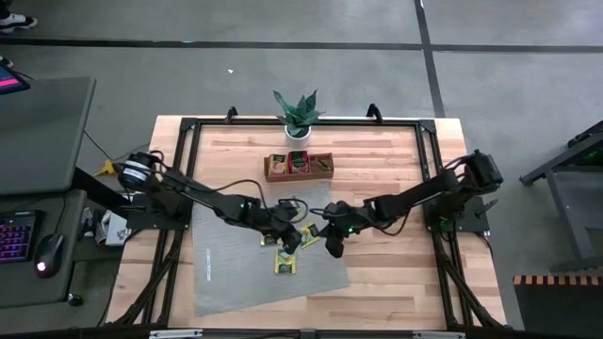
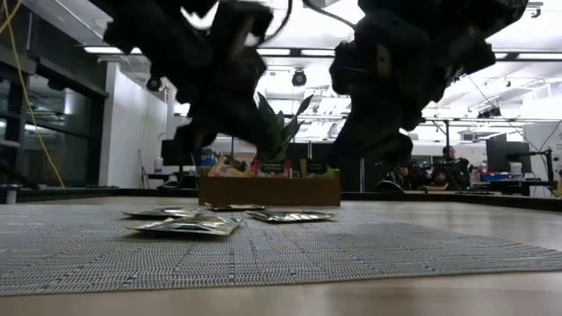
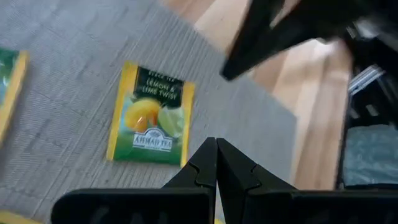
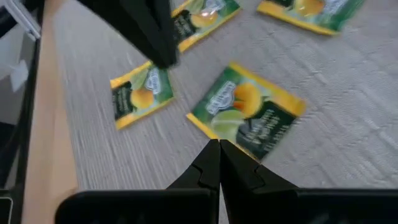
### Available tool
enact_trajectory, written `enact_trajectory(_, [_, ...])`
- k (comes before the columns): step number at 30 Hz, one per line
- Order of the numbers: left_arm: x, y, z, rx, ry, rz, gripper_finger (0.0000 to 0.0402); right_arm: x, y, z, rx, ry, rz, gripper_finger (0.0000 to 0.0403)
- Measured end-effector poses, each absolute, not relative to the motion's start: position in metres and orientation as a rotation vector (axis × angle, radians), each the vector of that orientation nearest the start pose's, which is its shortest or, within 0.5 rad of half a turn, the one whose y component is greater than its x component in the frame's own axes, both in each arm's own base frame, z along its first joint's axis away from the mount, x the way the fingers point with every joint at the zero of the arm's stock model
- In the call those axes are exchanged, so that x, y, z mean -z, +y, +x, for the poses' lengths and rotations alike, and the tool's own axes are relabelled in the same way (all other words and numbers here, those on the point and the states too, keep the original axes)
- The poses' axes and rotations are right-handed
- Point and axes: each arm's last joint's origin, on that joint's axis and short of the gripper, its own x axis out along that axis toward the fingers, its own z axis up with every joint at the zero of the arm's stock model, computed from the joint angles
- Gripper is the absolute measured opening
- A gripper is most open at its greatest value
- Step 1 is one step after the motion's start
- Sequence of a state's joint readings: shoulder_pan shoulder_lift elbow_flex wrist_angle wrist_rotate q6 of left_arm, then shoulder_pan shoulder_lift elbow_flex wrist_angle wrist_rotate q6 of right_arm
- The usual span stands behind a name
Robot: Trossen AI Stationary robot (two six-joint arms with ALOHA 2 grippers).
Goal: Pick & Place Tea
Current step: Put the yellow tea bag into the right section of the wooden organizer
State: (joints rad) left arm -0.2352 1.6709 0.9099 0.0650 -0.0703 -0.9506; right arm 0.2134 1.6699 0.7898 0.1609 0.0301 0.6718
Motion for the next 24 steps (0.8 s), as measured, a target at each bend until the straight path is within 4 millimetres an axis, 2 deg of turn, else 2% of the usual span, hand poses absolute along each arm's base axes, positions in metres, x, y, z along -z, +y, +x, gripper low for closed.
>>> enact_trajectory(6, [-0.160, -0.078, 0.335, -0.215, 0.742, -0.836, 0.0000, -0.133, 0.070, 0.319, 0.069, 0.779, 0.576, 0.0000])
enact_trajectory(17, [-0.158, -0.077, 0.334, -0.260, 0.745, -0.828, 0.0000, -0.123, 0.069, 0.325, 0.074, 0.757, 0.597, 0.0000])
enact_trajectory(24, [-0.156, -0.076, 0.332, -0.283, 0.756, -0.841, 0.0000, -0.106, 0.062, 0.328, 0.101, 0.802, 0.603, 0.0000])
